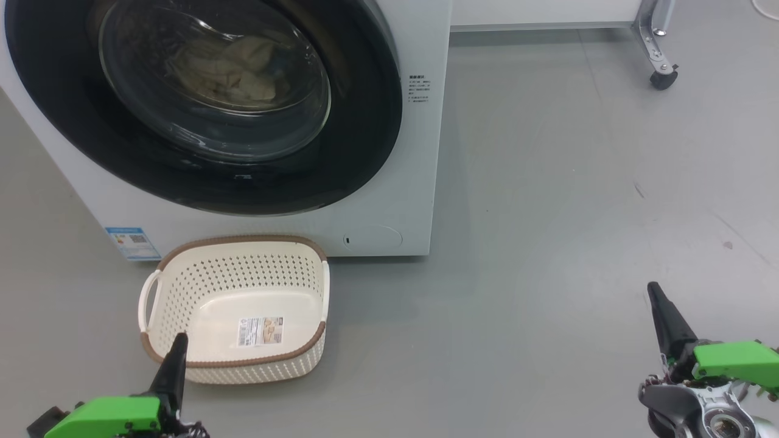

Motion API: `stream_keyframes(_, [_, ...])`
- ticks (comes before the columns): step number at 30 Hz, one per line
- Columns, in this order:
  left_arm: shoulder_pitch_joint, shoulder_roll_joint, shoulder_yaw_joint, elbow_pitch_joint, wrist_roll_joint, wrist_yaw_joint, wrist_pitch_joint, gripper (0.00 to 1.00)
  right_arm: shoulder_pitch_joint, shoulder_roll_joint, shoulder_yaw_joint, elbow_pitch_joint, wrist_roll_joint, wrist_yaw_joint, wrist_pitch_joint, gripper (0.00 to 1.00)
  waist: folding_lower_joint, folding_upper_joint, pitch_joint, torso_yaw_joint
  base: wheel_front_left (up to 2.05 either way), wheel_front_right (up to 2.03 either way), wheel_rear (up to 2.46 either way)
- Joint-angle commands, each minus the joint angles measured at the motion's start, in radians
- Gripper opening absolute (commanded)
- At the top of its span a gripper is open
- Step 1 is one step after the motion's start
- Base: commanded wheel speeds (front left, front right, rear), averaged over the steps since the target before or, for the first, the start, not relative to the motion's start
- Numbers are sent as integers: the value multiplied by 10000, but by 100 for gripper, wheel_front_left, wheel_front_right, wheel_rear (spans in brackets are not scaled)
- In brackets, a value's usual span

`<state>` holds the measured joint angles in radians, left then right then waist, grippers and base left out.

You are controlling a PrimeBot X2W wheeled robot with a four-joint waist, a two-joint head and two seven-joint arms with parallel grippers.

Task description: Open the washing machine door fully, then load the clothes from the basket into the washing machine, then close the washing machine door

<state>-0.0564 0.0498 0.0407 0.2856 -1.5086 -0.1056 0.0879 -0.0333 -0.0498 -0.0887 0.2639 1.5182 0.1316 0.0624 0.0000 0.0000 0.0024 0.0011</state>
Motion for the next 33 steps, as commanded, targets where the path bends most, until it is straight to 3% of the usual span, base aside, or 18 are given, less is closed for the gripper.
stream_keyframes(1, [-483,64,467,-386,-269,-94,81,0,-586,-225,117,-281,327,-9,101,0,0,0,1,-2,0,0,0])
stream_keyframes(9, [-517,14,729,-401,-1001,-251,252,0,-719,-221,48,-209,1153,-9,268,0,0,0,7,-12,0,0,0])
stream_keyframes(33, [-517,11,733,-402,-997,-251,255,0,-726,-165,-32,-204,1086,-9,332,0,0,0,7,-11,0,0,0])
